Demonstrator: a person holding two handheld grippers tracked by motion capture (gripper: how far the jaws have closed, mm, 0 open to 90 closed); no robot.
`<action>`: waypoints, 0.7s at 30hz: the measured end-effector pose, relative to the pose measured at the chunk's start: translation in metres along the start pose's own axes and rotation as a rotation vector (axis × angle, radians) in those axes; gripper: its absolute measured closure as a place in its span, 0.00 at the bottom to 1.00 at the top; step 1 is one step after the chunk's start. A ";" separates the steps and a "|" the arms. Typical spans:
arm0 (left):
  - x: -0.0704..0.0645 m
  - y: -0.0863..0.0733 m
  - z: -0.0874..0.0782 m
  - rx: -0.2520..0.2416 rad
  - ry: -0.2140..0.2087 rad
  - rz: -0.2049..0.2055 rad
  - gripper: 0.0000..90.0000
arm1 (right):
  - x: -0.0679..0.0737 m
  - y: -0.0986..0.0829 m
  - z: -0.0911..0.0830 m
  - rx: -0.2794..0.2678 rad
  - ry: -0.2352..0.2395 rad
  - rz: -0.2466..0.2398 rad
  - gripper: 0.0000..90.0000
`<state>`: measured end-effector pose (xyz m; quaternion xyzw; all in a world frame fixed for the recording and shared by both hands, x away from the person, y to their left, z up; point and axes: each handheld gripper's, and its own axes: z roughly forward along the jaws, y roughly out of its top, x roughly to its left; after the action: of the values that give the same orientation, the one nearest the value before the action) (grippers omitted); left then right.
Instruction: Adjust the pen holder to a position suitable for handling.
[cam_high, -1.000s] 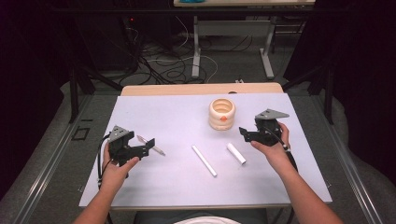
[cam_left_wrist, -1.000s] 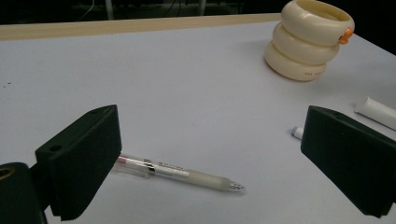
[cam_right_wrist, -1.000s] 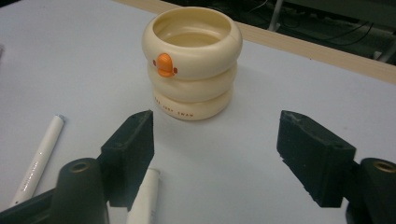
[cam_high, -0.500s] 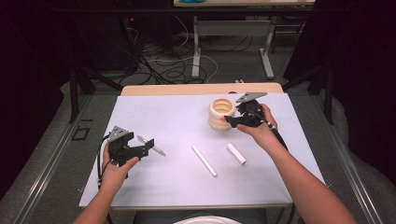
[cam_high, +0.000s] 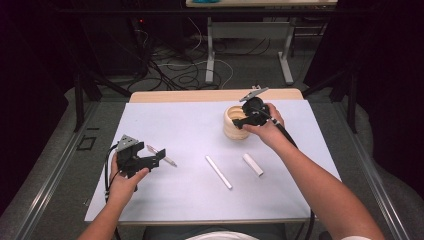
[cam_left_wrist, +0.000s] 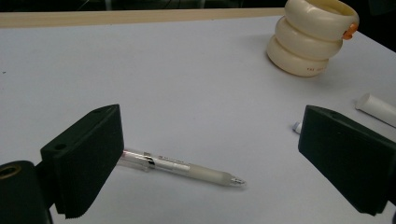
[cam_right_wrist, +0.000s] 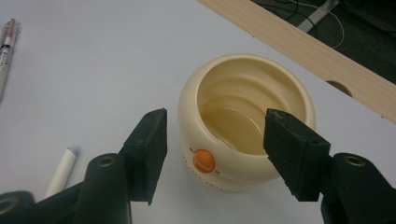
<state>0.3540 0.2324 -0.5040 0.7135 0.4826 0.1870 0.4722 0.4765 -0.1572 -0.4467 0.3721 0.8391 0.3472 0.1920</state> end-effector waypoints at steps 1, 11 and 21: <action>0.000 0.000 0.000 0.001 -0.001 -0.001 0.08 | 0.002 0.002 0.004 0.013 0.005 0.001 0.48; 0.000 0.000 0.000 0.008 -0.005 0.002 0.09 | 0.009 0.007 0.025 0.024 0.025 -0.018 0.51; 0.001 0.000 0.001 0.011 -0.006 0.006 0.09 | 0.009 0.006 0.037 0.056 0.035 0.003 0.57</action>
<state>0.3548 0.2328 -0.5044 0.7180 0.4804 0.1837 0.4691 0.4949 -0.1317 -0.4684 0.3724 0.8512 0.3303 0.1665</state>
